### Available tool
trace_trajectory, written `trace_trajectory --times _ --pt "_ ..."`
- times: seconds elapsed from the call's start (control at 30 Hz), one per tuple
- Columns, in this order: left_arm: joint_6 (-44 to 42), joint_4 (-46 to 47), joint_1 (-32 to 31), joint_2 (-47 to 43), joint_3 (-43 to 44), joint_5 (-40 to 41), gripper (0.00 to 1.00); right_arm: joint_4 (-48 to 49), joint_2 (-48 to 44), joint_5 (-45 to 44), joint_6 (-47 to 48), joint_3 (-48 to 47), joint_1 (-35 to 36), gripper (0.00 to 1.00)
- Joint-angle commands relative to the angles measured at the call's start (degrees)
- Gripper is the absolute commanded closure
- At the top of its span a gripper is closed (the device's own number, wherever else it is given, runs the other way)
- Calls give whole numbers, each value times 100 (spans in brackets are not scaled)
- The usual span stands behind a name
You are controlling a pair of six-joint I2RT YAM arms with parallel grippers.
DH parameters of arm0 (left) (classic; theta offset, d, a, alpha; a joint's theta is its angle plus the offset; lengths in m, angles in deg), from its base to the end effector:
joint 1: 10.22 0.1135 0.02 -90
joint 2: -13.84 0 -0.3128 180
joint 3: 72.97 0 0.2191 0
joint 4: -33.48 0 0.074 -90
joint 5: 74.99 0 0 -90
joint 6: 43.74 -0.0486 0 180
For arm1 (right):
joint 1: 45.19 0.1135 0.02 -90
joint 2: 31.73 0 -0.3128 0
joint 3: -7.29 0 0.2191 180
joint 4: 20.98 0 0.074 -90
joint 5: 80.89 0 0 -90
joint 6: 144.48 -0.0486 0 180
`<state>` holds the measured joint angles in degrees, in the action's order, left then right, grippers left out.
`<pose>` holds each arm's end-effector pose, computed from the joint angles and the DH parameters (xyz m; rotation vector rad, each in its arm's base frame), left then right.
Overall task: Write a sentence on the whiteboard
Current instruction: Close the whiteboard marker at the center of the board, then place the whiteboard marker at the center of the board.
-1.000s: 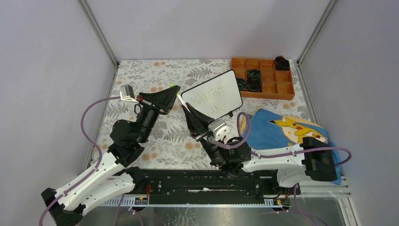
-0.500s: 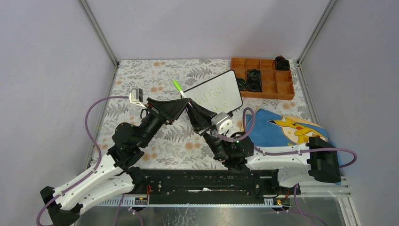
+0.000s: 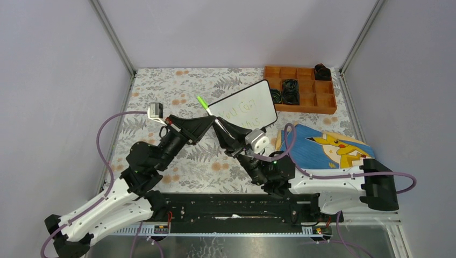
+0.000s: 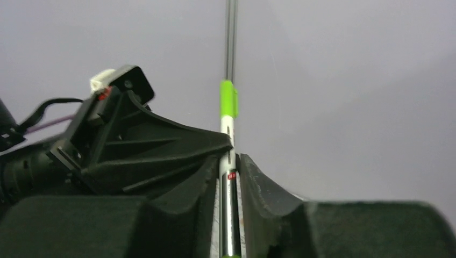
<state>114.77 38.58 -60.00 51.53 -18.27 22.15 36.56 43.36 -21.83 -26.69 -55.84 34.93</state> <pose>0.0661 -0.0688 0.4148 -0.3495 1.3361 -1.7099 0.0649 0.2271 0.4530 -0.3149 0.8736 0.6392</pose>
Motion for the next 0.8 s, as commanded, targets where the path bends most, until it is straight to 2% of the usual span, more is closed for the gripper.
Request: trace_trajectory --times 0.0,0.1,0.2,0.33,0.47,0.63,0.77 --pt "-567 -943 14 -161 -20 547 100 -924 -520 84 -695 104 28 57" --pt "-638 -1928 13 -334 -36 1086 100 -1714 -859 -73 -1097 295 27 29" --pt "-623 -2863 19 -442 -117 1621 100 -2433 -1298 -255 -1433 600 25 16" --pt "-371 -3852 12 -465 -320 2037 100 -3277 -1842 -608 -1881 1018 21 13" --pt "-23 -4481 15 -483 -665 2079 100 -4026 -2390 -968 -2344 1419 22 12" --pt "330 -4799 19 -351 -1010 2141 100 -4717 -2885 -1352 -2923 1781 22 12" --pt "402 -4605 14 279 -1219 2132 100 -5021 -2965 -1659 -3257 1912 19 12"
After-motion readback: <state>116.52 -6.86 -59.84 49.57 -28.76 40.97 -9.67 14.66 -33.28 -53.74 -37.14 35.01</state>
